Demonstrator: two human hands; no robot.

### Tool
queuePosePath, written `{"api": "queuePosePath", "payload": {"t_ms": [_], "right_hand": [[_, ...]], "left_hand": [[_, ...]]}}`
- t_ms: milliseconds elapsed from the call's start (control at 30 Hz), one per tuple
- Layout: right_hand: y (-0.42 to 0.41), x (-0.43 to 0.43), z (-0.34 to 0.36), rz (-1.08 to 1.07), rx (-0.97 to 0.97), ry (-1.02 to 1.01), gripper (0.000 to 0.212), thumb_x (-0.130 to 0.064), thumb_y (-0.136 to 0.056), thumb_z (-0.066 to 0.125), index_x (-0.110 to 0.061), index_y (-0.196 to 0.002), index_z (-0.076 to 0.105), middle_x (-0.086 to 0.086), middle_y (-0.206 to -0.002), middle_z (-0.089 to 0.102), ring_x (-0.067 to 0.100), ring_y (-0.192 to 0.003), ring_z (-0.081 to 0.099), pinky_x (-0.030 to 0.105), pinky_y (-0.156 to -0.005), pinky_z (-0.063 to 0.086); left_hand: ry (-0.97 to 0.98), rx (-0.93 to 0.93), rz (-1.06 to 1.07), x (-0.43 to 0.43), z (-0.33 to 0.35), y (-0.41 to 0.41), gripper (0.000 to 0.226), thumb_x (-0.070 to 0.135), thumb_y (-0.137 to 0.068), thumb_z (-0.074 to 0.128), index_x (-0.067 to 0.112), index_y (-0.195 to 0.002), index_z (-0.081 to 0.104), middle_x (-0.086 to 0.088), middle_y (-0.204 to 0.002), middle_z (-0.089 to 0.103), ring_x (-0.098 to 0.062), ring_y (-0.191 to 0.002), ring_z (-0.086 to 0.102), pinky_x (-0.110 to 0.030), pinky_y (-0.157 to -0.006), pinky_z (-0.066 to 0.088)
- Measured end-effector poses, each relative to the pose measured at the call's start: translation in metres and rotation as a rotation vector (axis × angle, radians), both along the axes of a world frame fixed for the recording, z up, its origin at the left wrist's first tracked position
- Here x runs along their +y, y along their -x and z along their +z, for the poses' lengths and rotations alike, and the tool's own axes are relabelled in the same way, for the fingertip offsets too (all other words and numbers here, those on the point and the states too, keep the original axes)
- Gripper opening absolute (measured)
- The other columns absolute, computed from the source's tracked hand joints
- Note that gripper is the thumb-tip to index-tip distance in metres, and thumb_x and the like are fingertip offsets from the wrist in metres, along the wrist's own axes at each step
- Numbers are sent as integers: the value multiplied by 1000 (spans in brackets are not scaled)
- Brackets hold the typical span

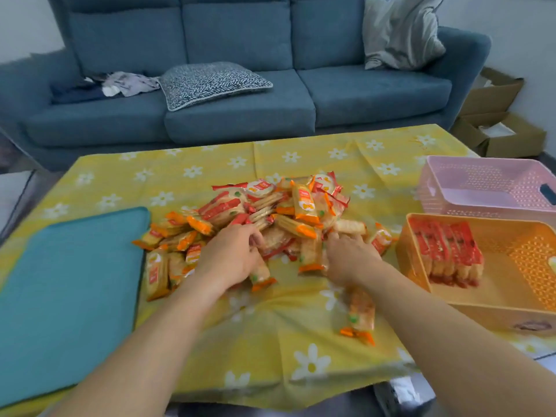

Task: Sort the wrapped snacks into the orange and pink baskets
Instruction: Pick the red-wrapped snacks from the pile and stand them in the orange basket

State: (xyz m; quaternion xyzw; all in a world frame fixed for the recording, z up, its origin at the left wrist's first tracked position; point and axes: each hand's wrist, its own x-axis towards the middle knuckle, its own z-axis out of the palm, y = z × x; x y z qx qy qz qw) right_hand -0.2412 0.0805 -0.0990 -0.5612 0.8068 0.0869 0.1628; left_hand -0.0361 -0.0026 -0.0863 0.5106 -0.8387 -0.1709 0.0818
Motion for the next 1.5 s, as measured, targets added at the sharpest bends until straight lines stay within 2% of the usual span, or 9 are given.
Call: {"api": "queuePosePath", "payload": {"t_ms": [167, 267, 400, 533, 633, 933, 1100, 1300, 1500], "right_hand": [[7, -16, 25, 41, 102, -115, 80, -47, -65, 87, -18, -131, 52, 8, -134, 51, 31, -125, 52, 41, -93, 49], [12, -20, 42, 86, -73, -3, 66, -32, -65, 90, -23, -120, 56, 4, -120, 59, 26, -106, 63, 33, -76, 50], [-7, -31, 54, 145, -403, 291, 52, -21, -64, 86, -31, -101, 50, -5, -91, 64, 16, -80, 60, 23, -59, 45], [-16, -54, 50, 85, -662, 352, 59, -26, -72, 86, -26, -120, 52, -15, -102, 59, 9, -95, 59, 15, -74, 45], [-27, -69, 38, -90, -971, 495, 48, -10, -87, 67, -18, -133, 56, -5, -115, 65, 18, -109, 63, 33, -96, 53], [-74, -101, -8, 331, 101, 377, 95, -24, -80, 67, -25, -159, 14, 9, -164, 9, 38, -148, 14, 49, -119, 26], [-73, -134, -2, 386, 296, 270, 84, -34, -82, 68, -21, -155, 27, 8, -152, 42, 30, -144, 34, 53, -123, 12], [-56, -131, 25, 491, 216, 343, 67, -36, -82, 66, -30, -145, 45, -4, -143, 52, 23, -134, 44, 42, -114, 34], [-42, -82, 45, 196, -466, 553, 62, -10, -68, 74, -33, -125, 59, -17, -109, 63, 8, -101, 60, 25, -79, 47]], "left_hand": [[-122, 263, -6, -14, 0, -1, 18, 28, -80, 72, 40, -90, 62, 16, -92, 66, -9, -82, 63, -35, -78, 55], [-306, 444, -135, -7, 3, 11, 51, 39, -69, 85, 42, -112, 58, 18, -111, 62, 1, -93, 60, -21, -83, 51], [-398, 397, -190, -8, 1, 22, 97, 57, -58, 88, 32, -142, 45, 15, -134, 57, -5, -122, 55, -32, -104, 46], [-333, 487, -97, -34, 7, 7, 52, 41, -70, 87, 28, -115, 64, 17, -100, 69, -7, -92, 64, -27, -81, 50], [-324, 611, 145, -55, 10, -16, 28, 25, -76, 83, 24, -100, 67, 9, -87, 74, -12, -77, 69, -37, -74, 57], [-305, 733, 556, -76, 29, -57, 14, 27, -82, 68, 19, -93, 67, -5, -88, 73, -23, -81, 70, -44, -73, 56], [-343, 806, 674, -86, 41, -79, 18, 33, -80, 65, 16, -84, 69, -4, -85, 70, -27, -87, 67, -43, -77, 51], [-419, 837, 693, -93, 38, -94, 9, 29, -84, 66, 20, -85, 68, -8, -94, 72, -28, -93, 67, -37, -73, 46], [-587, 997, 582, -88, 39, -90, 16, 23, -84, 68, 15, -97, 73, -5, -98, 73, -20, -92, 67, -35, -76, 51]]}}
